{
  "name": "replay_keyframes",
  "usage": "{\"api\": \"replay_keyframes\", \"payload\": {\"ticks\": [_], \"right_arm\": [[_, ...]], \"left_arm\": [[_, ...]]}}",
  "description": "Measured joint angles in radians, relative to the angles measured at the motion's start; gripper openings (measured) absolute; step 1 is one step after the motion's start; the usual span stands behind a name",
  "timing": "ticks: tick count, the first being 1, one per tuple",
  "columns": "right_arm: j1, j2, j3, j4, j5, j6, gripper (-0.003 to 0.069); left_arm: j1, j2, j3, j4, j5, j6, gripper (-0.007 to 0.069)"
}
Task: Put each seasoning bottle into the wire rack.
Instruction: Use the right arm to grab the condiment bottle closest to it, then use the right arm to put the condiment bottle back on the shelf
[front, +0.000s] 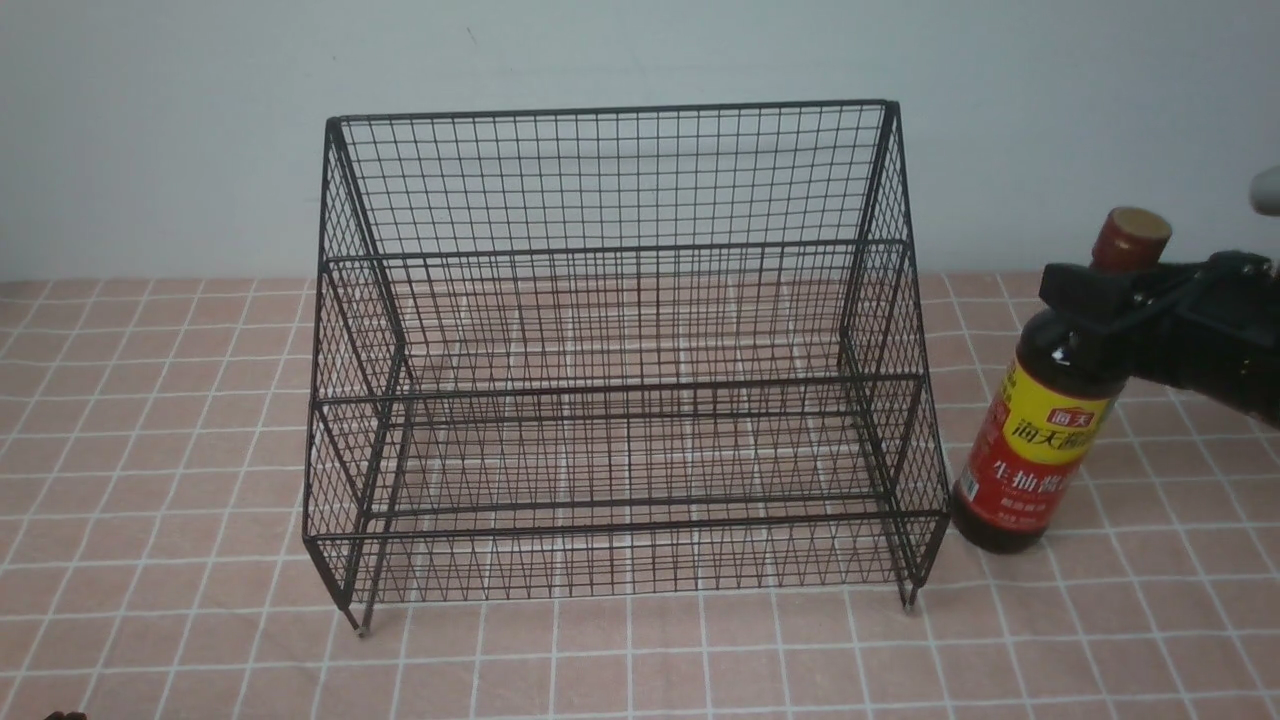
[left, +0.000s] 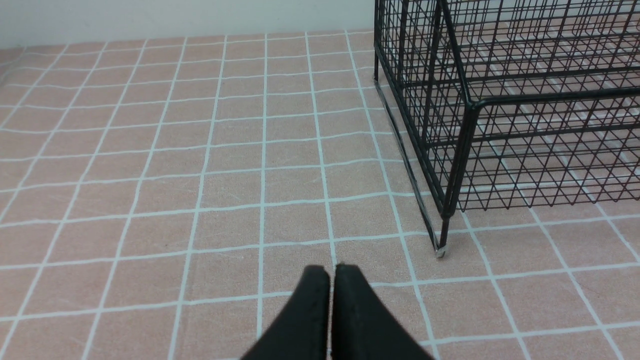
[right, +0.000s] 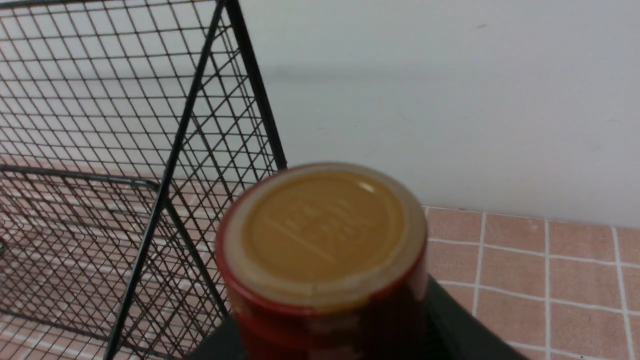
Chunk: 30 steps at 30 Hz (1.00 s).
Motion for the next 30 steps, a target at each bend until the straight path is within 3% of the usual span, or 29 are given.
{"api": "replay_keyframes", "payload": {"ticks": [10, 16, 21, 24, 30], "right_arm": [[0.001, -0.268, -0.130, -0.115, 0.089, 0.028, 0.0277], [0.001, -0.372, -0.250, -0.207, -0.038, 0.163, 0.0277], [0.002, -0.367, -0.337, -0.323, -0.200, 0.344, 0.0276], [0.027, -0.330, -0.364, -0.369, -0.264, 0.435, 0.0276], [0.151, -0.236, -0.395, -0.397, -0.254, 0.451, 0.0275]], "left_arm": [[0.000, 0.000, 0.000, 0.000, 0.000, 0.000, -0.0007], [0.000, 0.000, 0.000, 0.000, 0.000, 0.000, -0.0007], [0.000, 0.000, 0.000, 0.000, 0.000, 0.000, -0.0007], [0.000, 0.000, 0.000, 0.000, 0.000, 0.000, -0.0007], [0.000, 0.000, 0.000, 0.000, 0.000, 0.000, -0.0007]]}}
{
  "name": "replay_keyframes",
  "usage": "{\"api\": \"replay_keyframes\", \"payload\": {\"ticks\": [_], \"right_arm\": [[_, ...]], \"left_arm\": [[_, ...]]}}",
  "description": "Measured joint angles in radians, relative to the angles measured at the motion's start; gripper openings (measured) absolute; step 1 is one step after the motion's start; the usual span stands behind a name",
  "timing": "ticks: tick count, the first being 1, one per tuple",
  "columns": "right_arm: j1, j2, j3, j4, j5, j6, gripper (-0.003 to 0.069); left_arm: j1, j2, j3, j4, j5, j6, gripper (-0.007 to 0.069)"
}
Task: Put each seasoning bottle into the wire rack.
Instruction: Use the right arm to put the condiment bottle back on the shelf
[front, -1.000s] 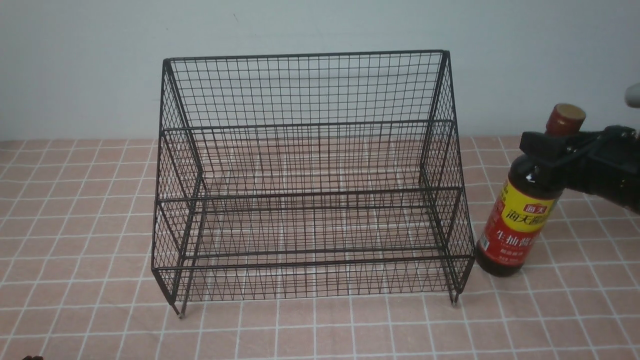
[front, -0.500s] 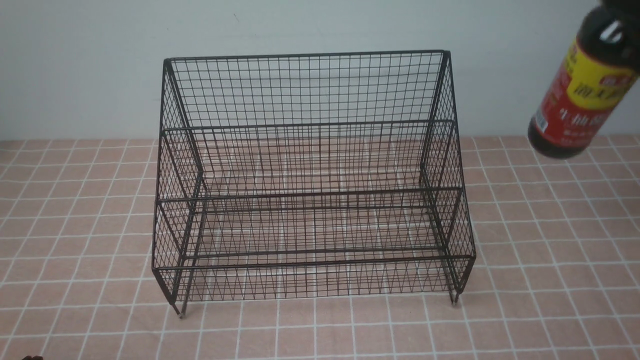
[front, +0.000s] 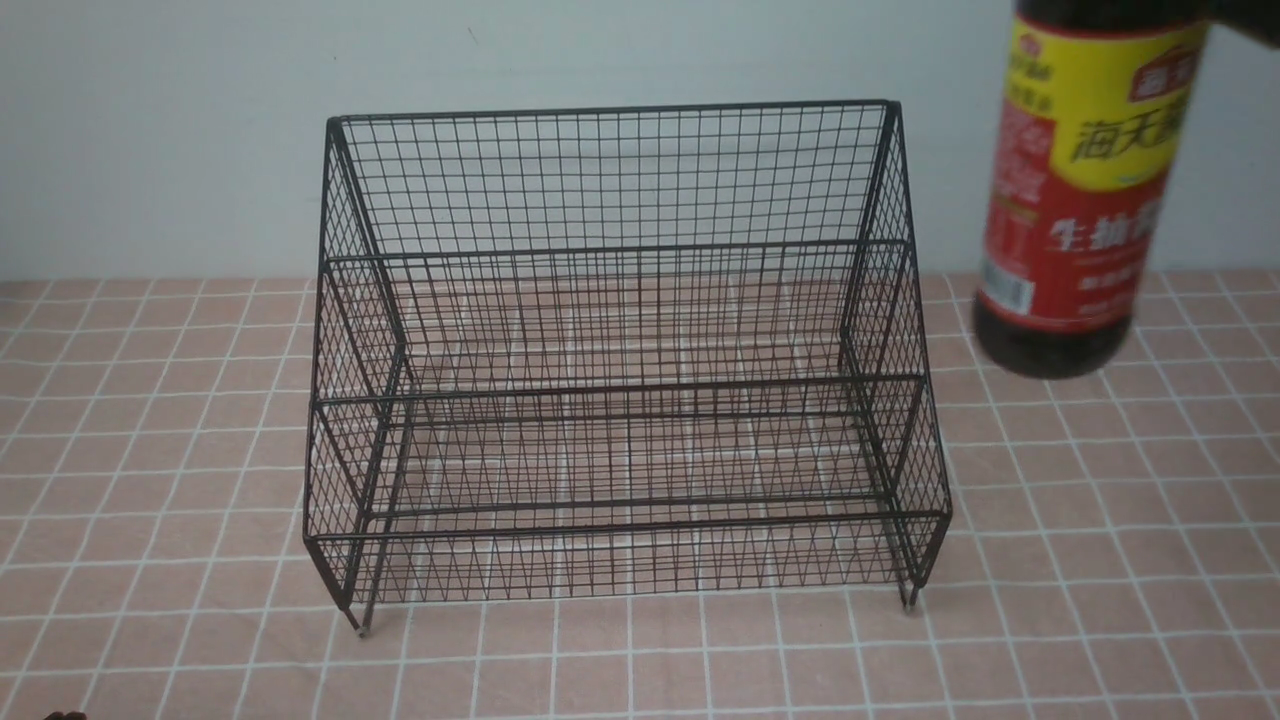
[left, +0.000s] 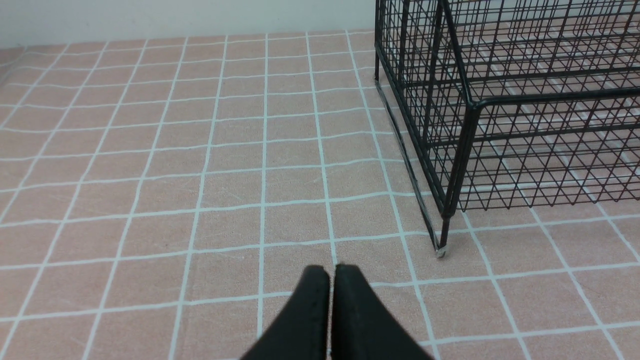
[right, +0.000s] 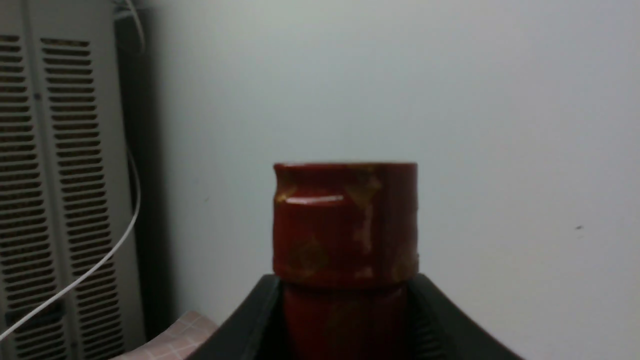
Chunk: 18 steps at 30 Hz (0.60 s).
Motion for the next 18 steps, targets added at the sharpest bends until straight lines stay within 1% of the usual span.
{"api": "replay_keyframes", "payload": {"ticks": [3, 5, 9, 14, 18], "right_arm": [[0.067, 0.051, -0.022, -0.010, 0.045, -0.014, 0.0274], [0.129, 0.110, -0.049, -0.010, 0.110, -0.040, 0.0274], [0.179, 0.190, -0.082, -0.002, 0.205, -0.064, 0.0274], [0.187, 0.280, -0.097, 0.012, 0.282, -0.074, 0.0272], [0.187, 0.321, -0.098, 0.008, 0.311, -0.074, 0.0272]], "left_arm": [[0.000, 0.000, 0.000, 0.000, 0.000, 0.000, -0.0007], [0.000, 0.000, 0.000, 0.000, 0.000, 0.000, -0.0007], [0.000, 0.000, 0.000, 0.000, 0.000, 0.000, -0.0007], [0.000, 0.000, 0.000, 0.000, 0.000, 0.000, -0.0007], [0.000, 0.000, 0.000, 0.000, 0.000, 0.000, -0.0007]]}}
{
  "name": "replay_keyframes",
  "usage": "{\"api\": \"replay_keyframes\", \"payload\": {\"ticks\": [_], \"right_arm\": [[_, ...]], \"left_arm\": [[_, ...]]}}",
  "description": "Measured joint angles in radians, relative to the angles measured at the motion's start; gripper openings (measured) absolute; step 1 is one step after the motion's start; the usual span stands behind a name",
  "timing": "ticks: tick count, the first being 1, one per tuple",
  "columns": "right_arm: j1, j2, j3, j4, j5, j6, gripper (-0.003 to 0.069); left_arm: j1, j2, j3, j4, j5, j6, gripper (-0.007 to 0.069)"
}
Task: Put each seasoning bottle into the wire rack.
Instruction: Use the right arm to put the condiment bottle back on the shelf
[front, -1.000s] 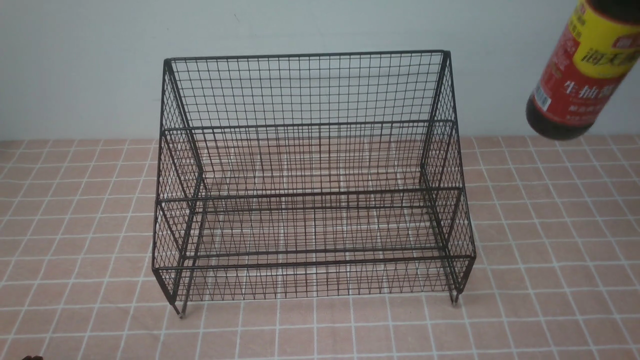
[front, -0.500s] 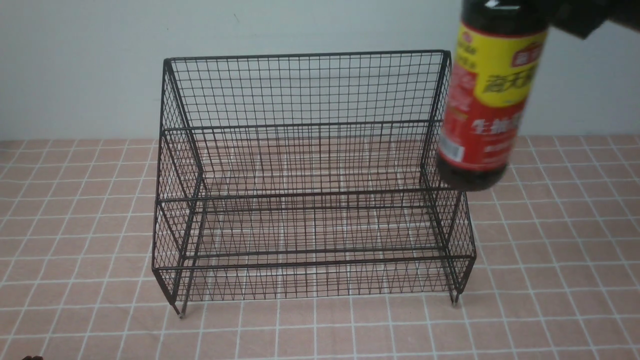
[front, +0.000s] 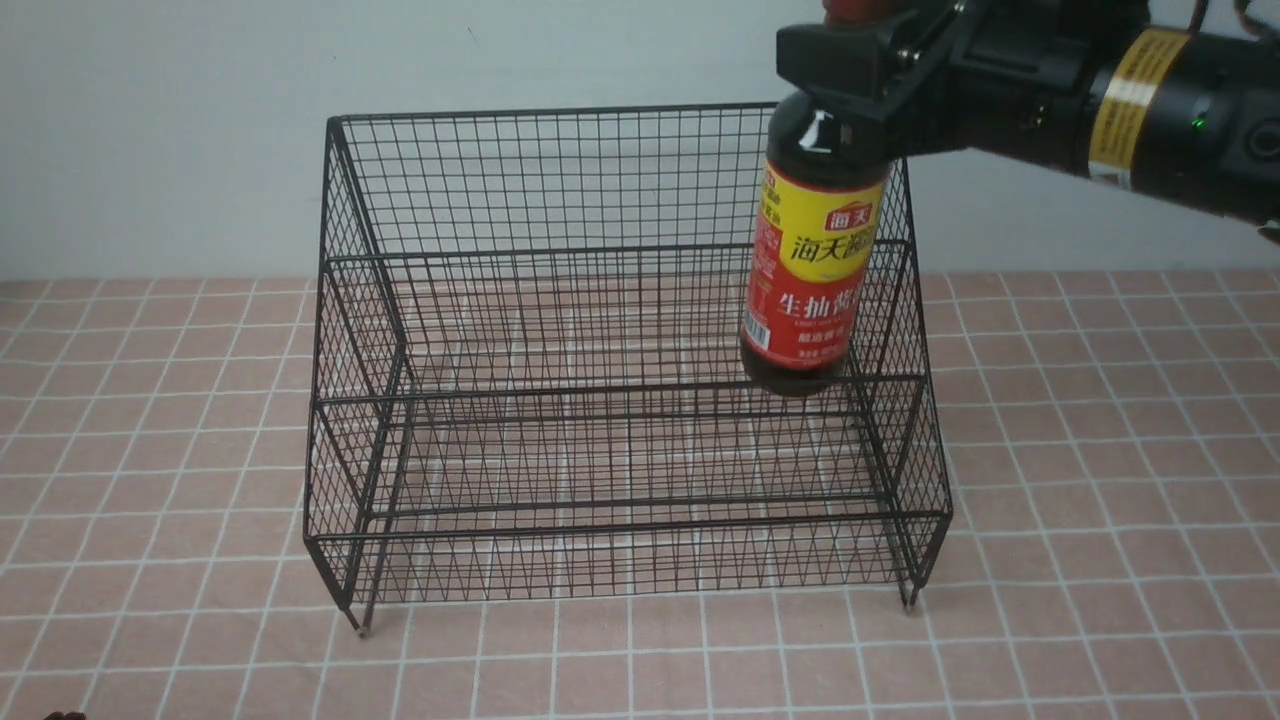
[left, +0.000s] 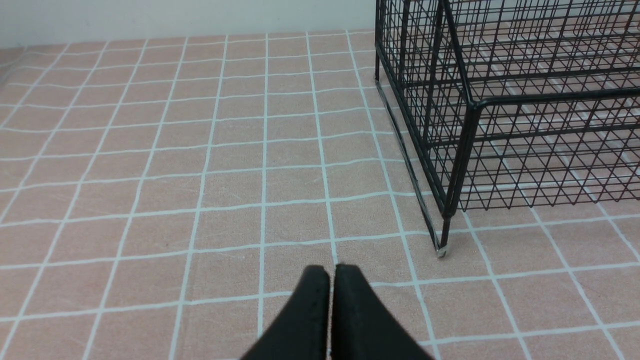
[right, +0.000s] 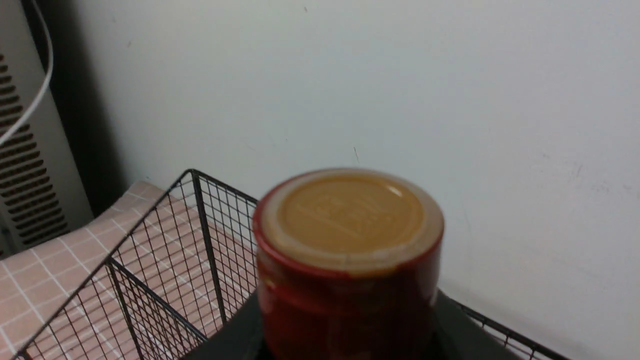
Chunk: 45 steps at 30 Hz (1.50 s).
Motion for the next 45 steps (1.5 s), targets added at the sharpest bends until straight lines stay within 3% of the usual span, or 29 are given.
{"api": "replay_keyframes", "payload": {"ticks": [8, 14, 16, 20, 29, 38, 45], "right_arm": [[0.000, 0.022, 0.000, -0.126, 0.001, 0.081, 0.0272], [0.000, 0.025, -0.001, -0.343, -0.014, 0.260, 0.0272], [0.000, 0.038, -0.005, -0.446, -0.015, 0.372, 0.0272], [0.000, 0.058, -0.006, -0.534, -0.021, 0.496, 0.0272], [0.000, 0.084, -0.007, -0.534, -0.028, 0.565, 0.0274], [0.000, 0.081, -0.019, -0.534, -0.037, 0.577, 0.0388], [0.000, 0.053, -0.019, -0.534, -0.018, 0.578, 0.0402]], "left_arm": [[0.000, 0.000, 0.000, 0.000, 0.000, 0.000, -0.0007], [0.000, 0.000, 0.000, 0.000, 0.000, 0.000, -0.0007], [0.000, 0.000, 0.000, 0.000, 0.000, 0.000, -0.0007], [0.000, 0.000, 0.000, 0.000, 0.000, 0.000, -0.0007], [0.000, 0.000, 0.000, 0.000, 0.000, 0.000, -0.0007], [0.000, 0.000, 0.000, 0.000, 0.000, 0.000, -0.0007], [0.000, 0.000, 0.000, 0.000, 0.000, 0.000, -0.0007]]}}
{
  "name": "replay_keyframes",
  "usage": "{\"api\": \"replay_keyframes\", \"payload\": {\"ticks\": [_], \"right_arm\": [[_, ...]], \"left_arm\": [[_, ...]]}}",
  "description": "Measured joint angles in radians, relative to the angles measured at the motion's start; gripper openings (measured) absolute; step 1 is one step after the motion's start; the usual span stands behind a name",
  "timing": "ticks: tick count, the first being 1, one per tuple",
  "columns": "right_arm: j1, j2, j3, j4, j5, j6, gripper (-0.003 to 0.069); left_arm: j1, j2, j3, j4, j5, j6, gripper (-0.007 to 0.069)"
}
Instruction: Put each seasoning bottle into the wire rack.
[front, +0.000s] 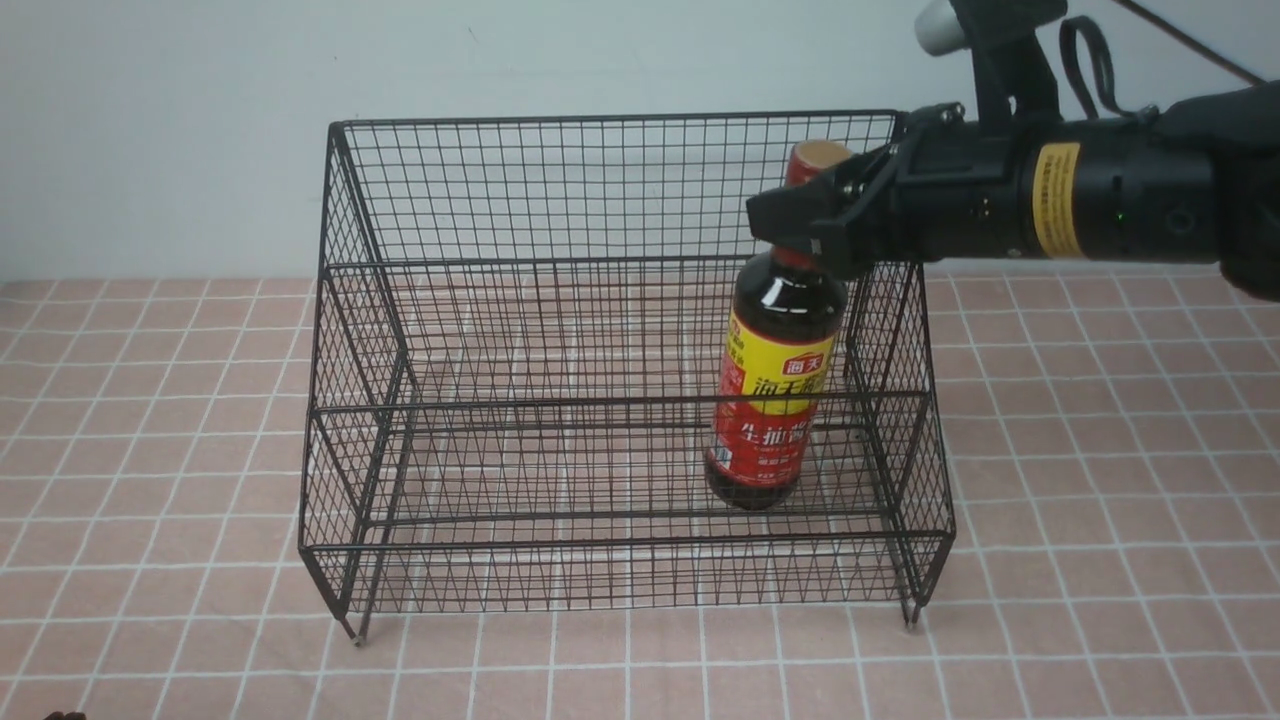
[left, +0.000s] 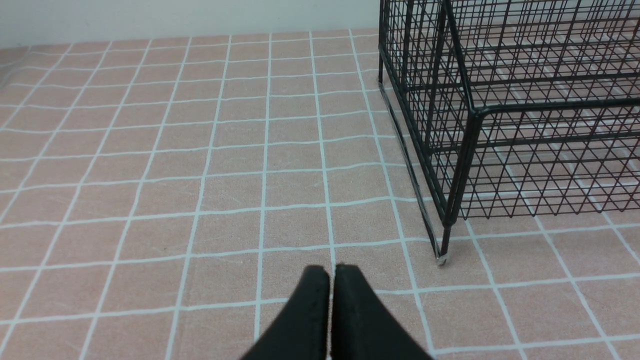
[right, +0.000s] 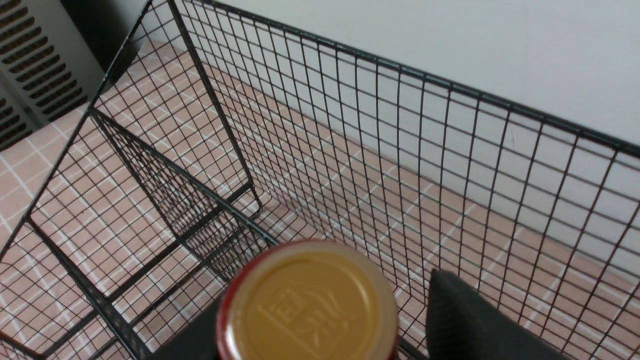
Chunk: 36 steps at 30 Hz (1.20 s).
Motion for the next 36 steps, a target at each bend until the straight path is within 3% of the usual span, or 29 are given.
{"api": "replay_keyframes", "payload": {"ticks": [12, 16, 20, 22, 27, 29, 32, 36], "right_arm": [[0.000, -0.303, 0.000, 0.000, 0.019, 0.002, 0.0392], [0.000, -0.424, 0.000, 0.000, 0.019, 0.002, 0.0327], [0.000, -0.520, 0.005, 0.000, 0.020, 0.002, 0.0190], [0.000, -0.580, 0.035, 0.001, 0.029, 0.002, 0.0074], [0.000, -0.658, 0.135, 0.001, 0.066, -0.020, -0.0006], [0.000, -0.679, 0.176, 0.001, 0.102, -0.067, -0.0010], [0.000, -0.714, 0.243, 0.001, 0.207, -0.250, -0.0011], [0.000, -0.756, 0.322, 0.021, 0.519, -0.716, -0.0011]], "left_arm": [[0.000, 0.000, 0.000, 0.000, 0.000, 0.000, -0.0007], [0.000, 0.000, 0.000, 0.000, 0.000, 0.000, -0.0007], [0.000, 0.000, 0.000, 0.000, 0.000, 0.000, -0.0007], [0.000, 0.000, 0.000, 0.000, 0.000, 0.000, -0.0007], [0.000, 0.000, 0.000, 0.000, 0.000, 0.000, -0.0007], [0.000, 0.000, 0.000, 0.000, 0.000, 0.000, -0.0007], [0.000, 0.000, 0.000, 0.000, 0.000, 0.000, -0.0007], [0.000, 0.000, 0.000, 0.000, 0.000, 0.000, -0.0007]]}}
